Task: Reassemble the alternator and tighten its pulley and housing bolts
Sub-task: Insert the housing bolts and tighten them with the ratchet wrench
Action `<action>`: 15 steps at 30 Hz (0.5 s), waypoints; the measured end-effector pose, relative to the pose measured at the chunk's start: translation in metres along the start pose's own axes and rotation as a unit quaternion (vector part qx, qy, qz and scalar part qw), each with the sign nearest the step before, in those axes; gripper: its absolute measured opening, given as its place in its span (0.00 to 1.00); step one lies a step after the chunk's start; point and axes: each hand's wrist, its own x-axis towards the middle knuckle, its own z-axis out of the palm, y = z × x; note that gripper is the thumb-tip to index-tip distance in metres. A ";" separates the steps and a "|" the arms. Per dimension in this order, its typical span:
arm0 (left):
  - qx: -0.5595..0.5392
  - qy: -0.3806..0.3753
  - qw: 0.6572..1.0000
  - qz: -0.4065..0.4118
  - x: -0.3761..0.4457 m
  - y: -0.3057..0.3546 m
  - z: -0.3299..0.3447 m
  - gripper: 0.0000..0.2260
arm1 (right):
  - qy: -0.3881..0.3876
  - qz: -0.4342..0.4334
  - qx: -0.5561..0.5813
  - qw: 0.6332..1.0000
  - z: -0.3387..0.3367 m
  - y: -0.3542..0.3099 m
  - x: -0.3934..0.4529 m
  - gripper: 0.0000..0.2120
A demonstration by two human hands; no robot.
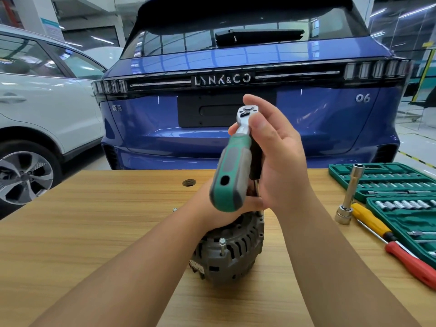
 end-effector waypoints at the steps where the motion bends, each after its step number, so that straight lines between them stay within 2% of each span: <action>1: -0.006 0.000 1.000 0.007 -0.001 0.002 0.001 0.11 | 0.014 0.000 0.004 1.000 0.002 -0.002 -0.001 0.19; 4: 0.031 0.004 0.999 0.025 -0.003 0.007 0.001 0.03 | 0.096 -0.018 -0.044 0.994 0.004 -0.004 0.000 0.16; 7: 0.045 0.006 0.999 0.019 -0.002 0.007 0.001 0.04 | 0.144 -0.008 -0.043 0.989 -0.005 -0.006 0.005 0.08; 10: 0.051 0.005 0.999 0.010 0.001 0.004 0.000 0.05 | 0.094 -0.002 -0.037 0.995 -0.014 -0.009 0.007 0.09; 13: 0.020 0.017 0.999 0.029 0.001 0.004 0.002 0.02 | 0.045 -0.098 -0.111 0.988 -0.008 -0.002 0.003 0.18; 15: -0.023 0.027 0.997 0.062 -0.001 0.003 0.003 0.07 | 0.028 -0.143 -0.138 0.980 -0.002 0.005 0.001 0.23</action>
